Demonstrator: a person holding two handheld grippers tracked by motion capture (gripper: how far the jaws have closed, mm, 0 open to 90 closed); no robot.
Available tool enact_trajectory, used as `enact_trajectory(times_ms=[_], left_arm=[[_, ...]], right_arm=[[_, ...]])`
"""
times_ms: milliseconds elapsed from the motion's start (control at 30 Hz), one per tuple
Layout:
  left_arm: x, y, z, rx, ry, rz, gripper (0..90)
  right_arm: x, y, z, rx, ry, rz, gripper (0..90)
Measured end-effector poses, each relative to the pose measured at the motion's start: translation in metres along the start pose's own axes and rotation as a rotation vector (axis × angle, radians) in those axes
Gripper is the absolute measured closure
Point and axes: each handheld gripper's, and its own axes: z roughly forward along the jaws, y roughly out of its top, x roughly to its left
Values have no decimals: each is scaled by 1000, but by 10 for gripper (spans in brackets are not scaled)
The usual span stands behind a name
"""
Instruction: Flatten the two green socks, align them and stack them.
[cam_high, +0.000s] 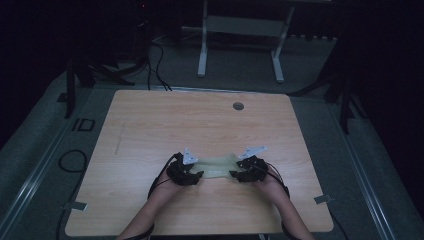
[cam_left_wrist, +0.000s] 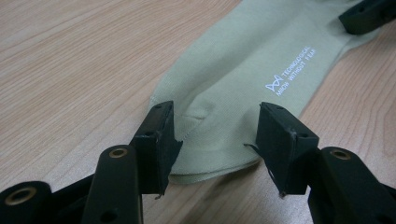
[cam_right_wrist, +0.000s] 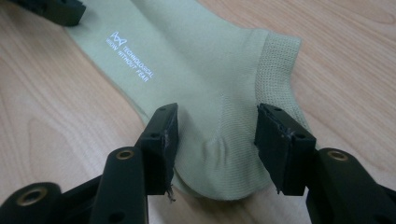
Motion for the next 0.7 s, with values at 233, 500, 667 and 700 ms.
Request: enact_trajectory(times_ms=[233, 500, 667, 700], left_arm=[[1, 1, -2, 0, -18, -5, 441], [-1, 4, -14, -33, -35, -11, 392], [-4, 7, -32, -89, -78, -34, 291], [-4, 8, -35, -94, -84, -35, 273]], right_arm=[[1, 2, 2, -7, 13, -4, 417], [11, 6, -9, -54, 31, -8, 252], [12, 5, -23, -107, 67, 26, 151], [13, 5, -25, -108, 68, 20, 143]])
